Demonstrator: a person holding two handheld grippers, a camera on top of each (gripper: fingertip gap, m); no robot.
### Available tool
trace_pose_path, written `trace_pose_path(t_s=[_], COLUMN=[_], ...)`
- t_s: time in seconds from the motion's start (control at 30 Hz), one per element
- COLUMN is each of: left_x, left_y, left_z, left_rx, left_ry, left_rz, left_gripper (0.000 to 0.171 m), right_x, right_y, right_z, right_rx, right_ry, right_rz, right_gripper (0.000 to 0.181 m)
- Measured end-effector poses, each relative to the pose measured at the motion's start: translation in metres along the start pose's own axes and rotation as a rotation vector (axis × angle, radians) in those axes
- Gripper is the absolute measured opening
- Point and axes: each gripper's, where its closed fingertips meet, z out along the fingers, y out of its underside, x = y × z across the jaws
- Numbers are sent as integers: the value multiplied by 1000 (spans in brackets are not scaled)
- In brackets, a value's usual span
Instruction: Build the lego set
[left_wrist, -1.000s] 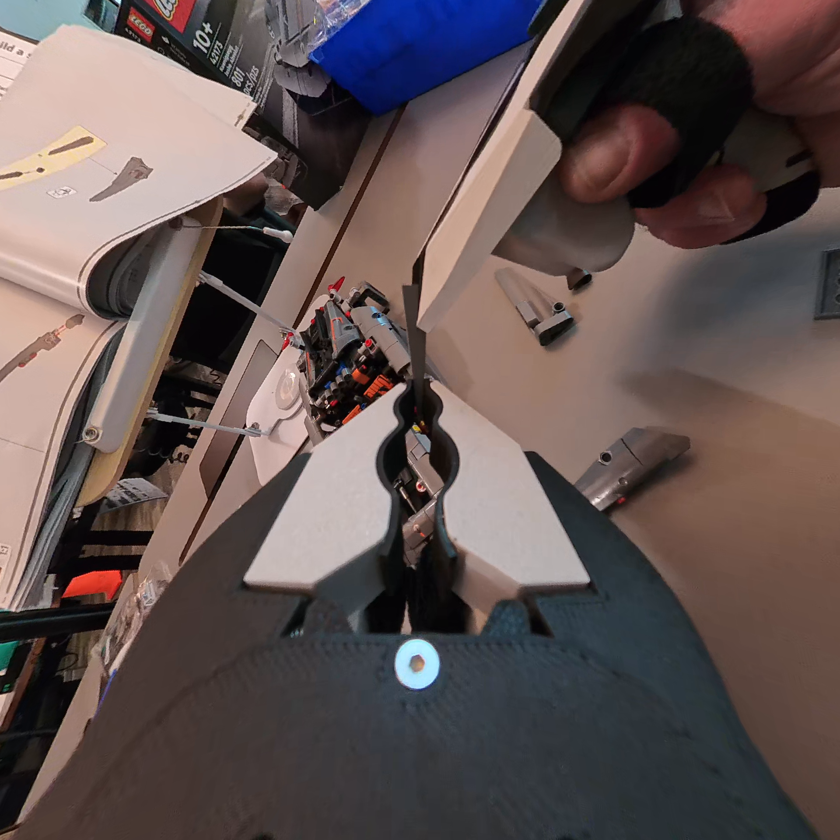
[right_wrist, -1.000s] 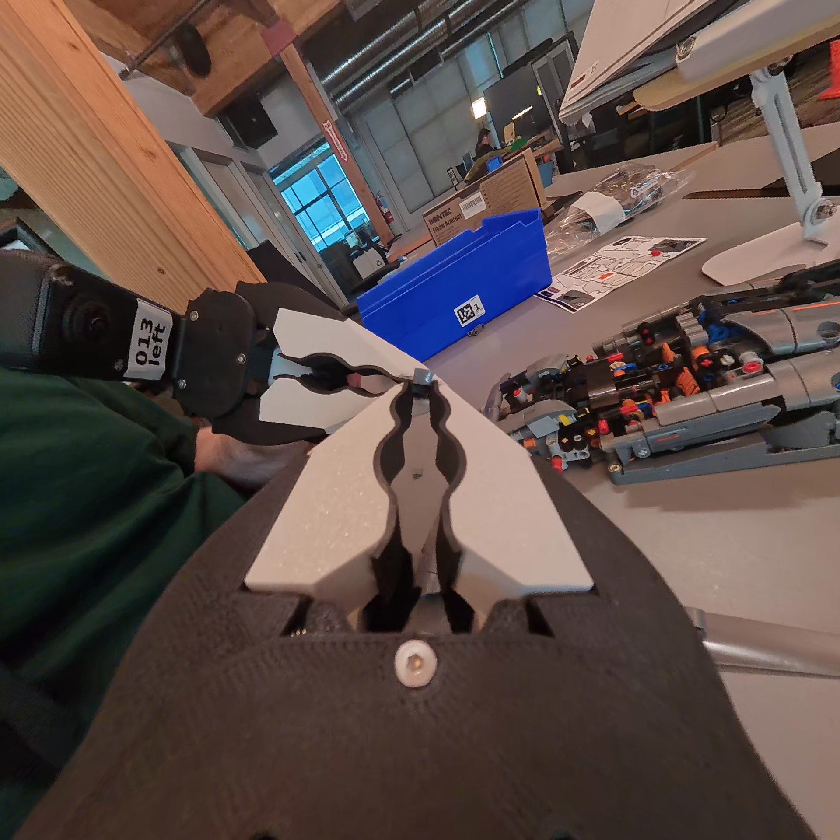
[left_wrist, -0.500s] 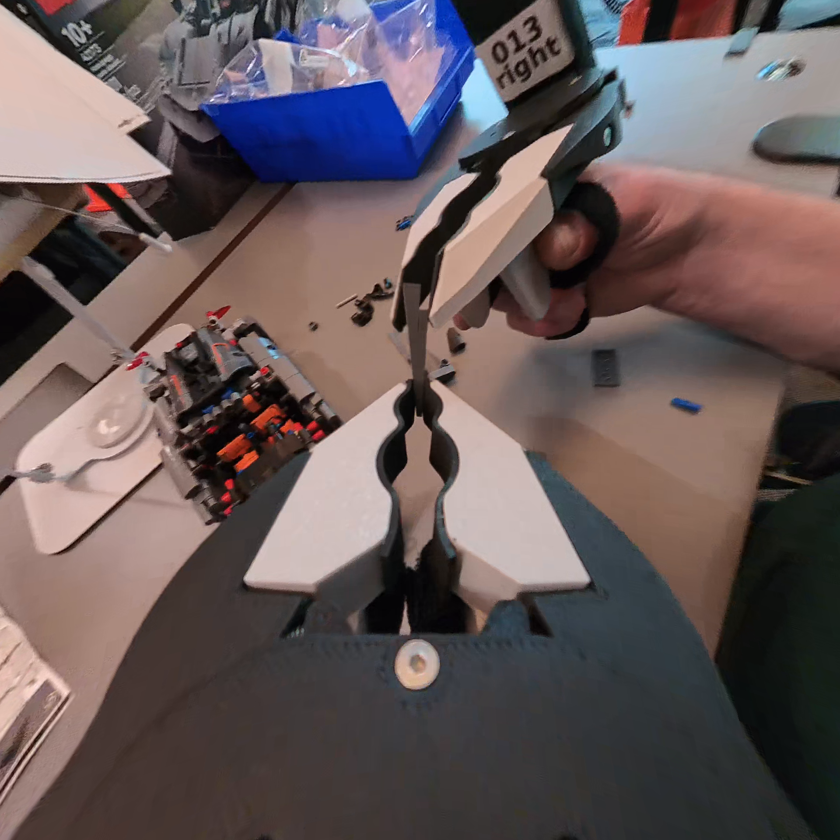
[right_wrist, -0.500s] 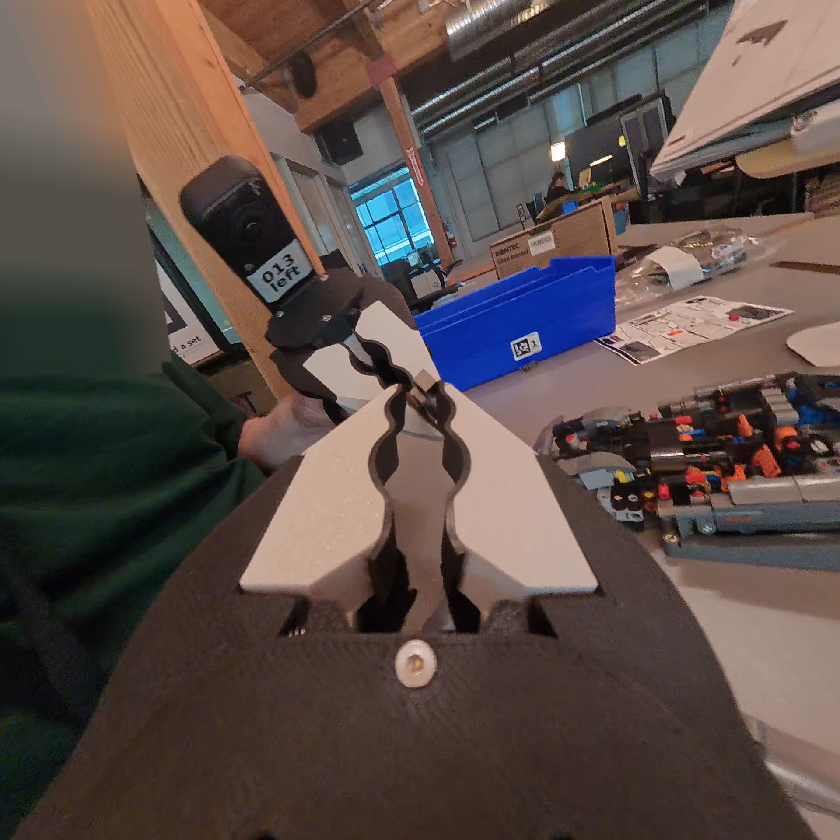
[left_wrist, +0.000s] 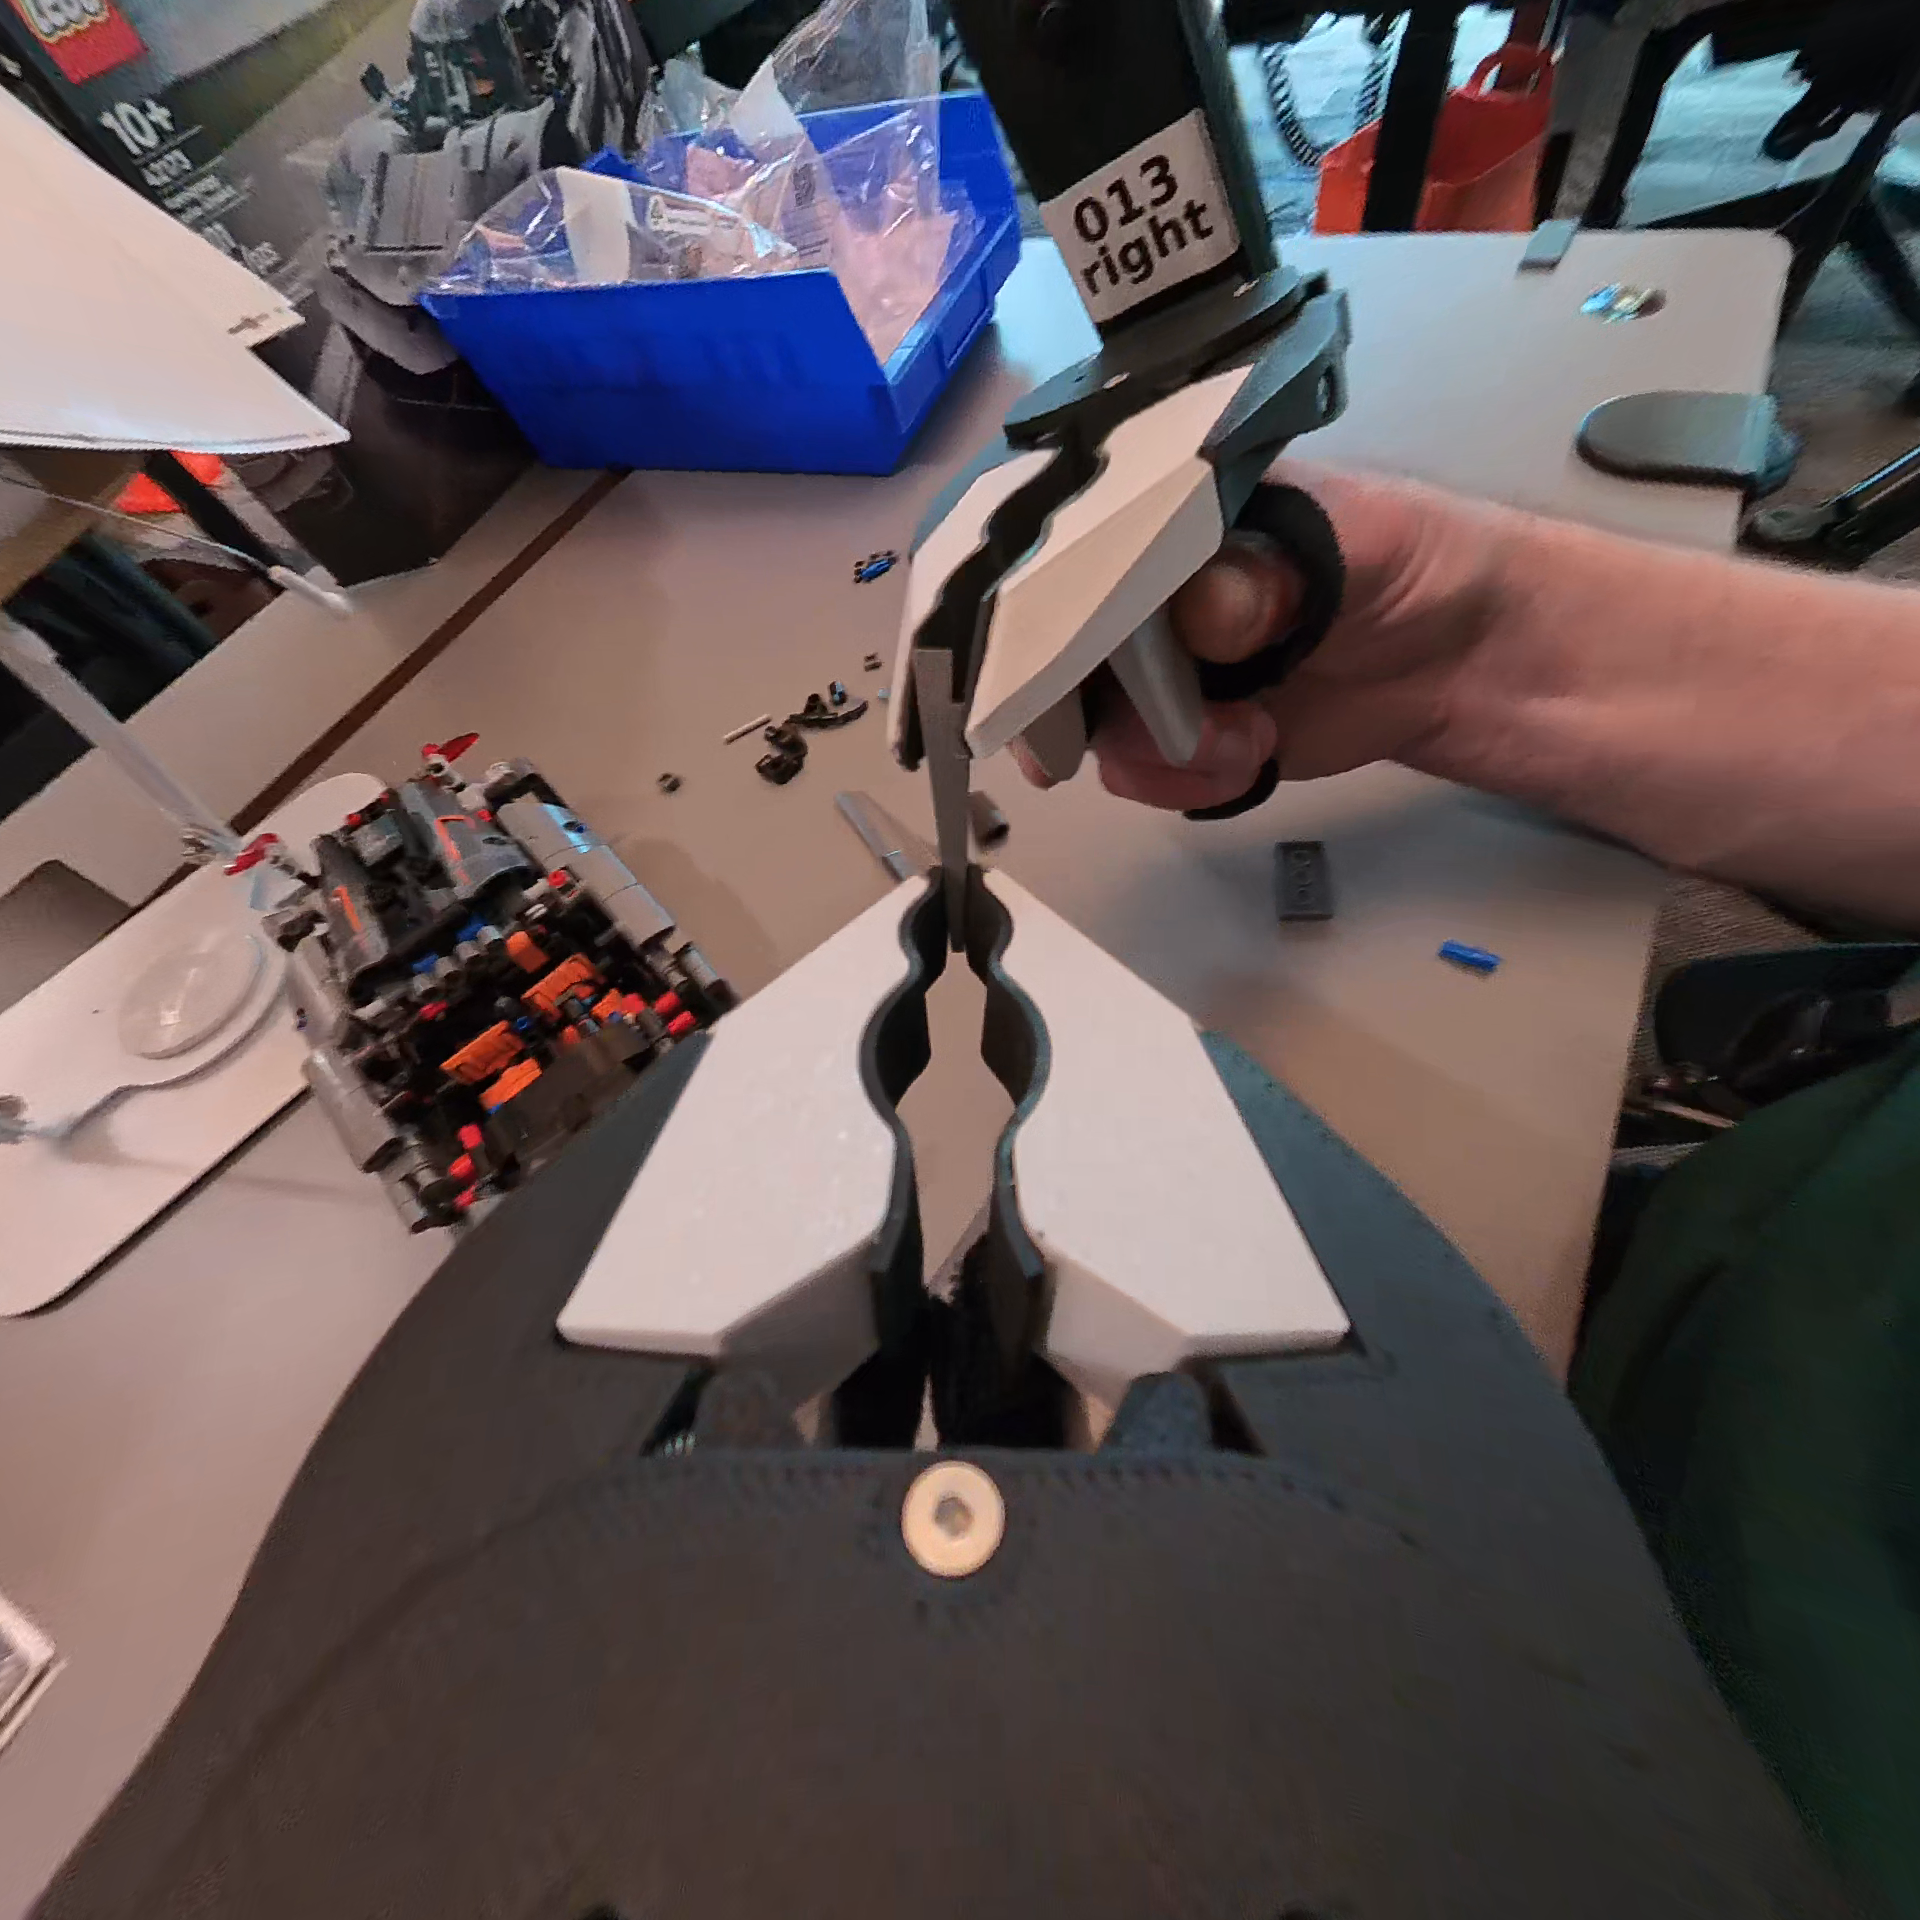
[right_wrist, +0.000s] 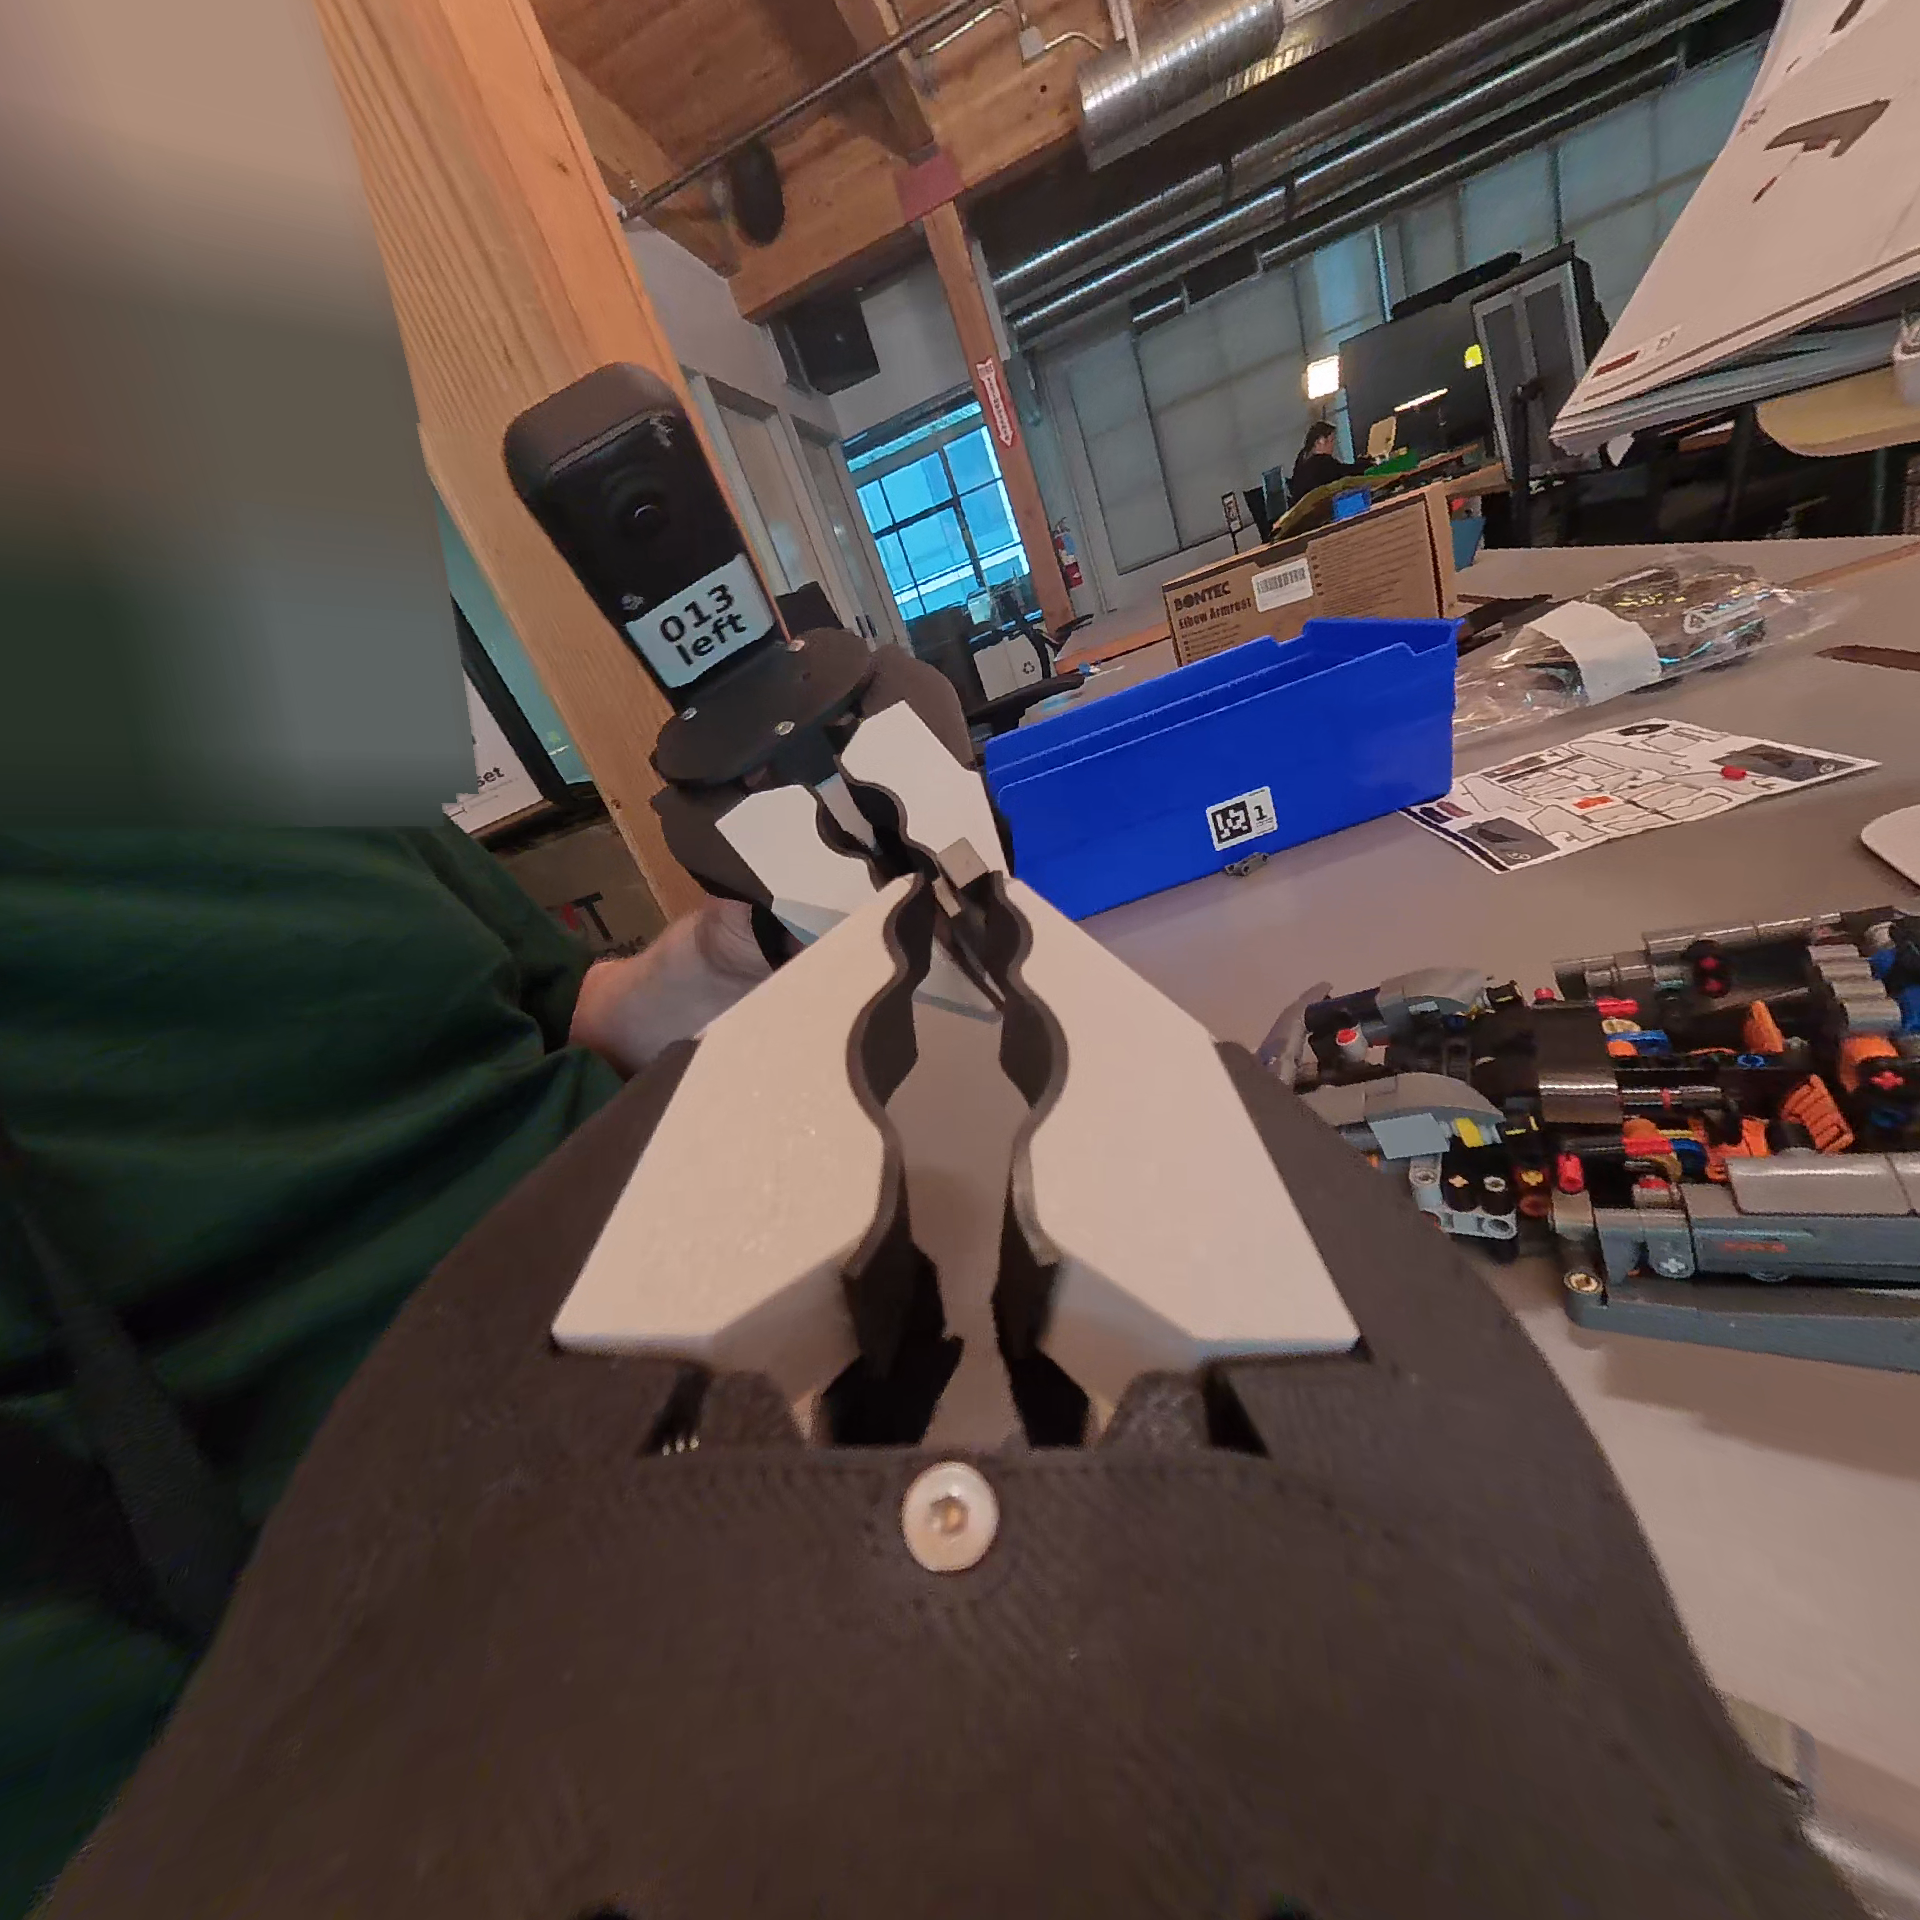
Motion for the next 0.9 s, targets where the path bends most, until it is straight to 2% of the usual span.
trace_pose_path(t_s=[0.07, 0.17, 0.23, 0.33, 0.47, 0.67, 0.77, 0.9], left_x=[-9, -17, -25, -31, -26, -20, -19, -18], left_y=[4, 12, 17, 26, 33, 31, 27, 23], left_z=[-2, -7, -11, -14, -10, -4, -5, -4], left_rx=[-46, -120, -170, -259, -326, -347, -344, -327], left_ry=[-69, -140, -198, -271, -291, -287, -284, -286], left_rz=[60, 151, 208, 359, 494, 614, 654, 663], left_gripper=[1, 1, 1, 1, 0, 0, 0, 0], right_x=[5, 6, 7, 12, 18, 17, 14, 13], right_y=[-3, -12, -12, -3, 11, 33, 33, 30], right_z=[-1, -12, -11, -8, -1, 9, 13, 11], right_rx=[18, 56, 57, 12, -69, -204, -238, -262], right_ry=[17, 33, 34, 45, 78, 91, 119, 144], right_rz=[25, -9, 1, 34, 41, 28, -42, -47], right_gripper=[16, 12, 23, 29, 33, 19, 8, 7])
